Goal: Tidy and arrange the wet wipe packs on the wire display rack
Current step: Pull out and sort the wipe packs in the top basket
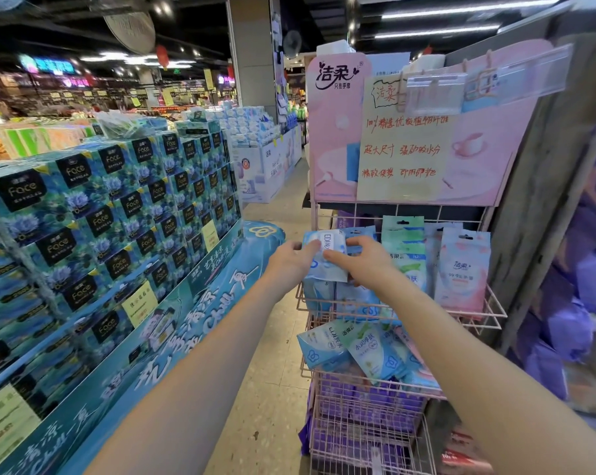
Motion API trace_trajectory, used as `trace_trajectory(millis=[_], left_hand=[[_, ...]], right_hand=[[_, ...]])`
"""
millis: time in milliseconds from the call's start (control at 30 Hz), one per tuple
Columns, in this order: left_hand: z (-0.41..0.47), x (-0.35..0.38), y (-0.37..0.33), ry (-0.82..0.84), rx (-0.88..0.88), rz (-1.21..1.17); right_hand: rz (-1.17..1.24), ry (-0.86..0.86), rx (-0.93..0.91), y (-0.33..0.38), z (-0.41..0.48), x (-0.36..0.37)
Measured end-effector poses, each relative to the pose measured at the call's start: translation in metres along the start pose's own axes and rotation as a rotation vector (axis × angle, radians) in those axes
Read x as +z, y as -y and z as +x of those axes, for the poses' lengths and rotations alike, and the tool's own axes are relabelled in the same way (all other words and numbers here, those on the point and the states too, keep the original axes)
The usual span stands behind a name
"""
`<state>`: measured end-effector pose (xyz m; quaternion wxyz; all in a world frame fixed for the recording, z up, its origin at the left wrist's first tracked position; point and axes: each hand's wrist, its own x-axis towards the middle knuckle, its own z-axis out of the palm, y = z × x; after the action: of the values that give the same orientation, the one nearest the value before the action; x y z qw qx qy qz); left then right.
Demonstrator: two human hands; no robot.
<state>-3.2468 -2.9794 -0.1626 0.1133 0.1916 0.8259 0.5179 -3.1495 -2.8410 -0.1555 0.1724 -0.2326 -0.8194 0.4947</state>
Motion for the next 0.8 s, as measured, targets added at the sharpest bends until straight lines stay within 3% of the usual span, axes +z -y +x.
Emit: trace_trajectory(millis=[133,300,633,800], left_hand=[[0.0,-0.001,-0.002,-0.039,0.056,-0.007],[0.002,0.0,-0.003,0.023,-0.017,0.069],[-0.004,-0.002,0.006,-0.024,-0.023,-0.032],[-0.017,-0.002,0.011,-0.1,-0.009,-0.145]], right_hand=[[-0.011,-0.059,-0.04,0.002,0.0,0.007],[0.035,-0.021,0.012,-0.002,-0.002,0.009],[0.136,-0.036,0.013,-0.01,-0.034,-0.01],[0.228,-0.054,-0.078,-0.034,-0.063,-0.008]])
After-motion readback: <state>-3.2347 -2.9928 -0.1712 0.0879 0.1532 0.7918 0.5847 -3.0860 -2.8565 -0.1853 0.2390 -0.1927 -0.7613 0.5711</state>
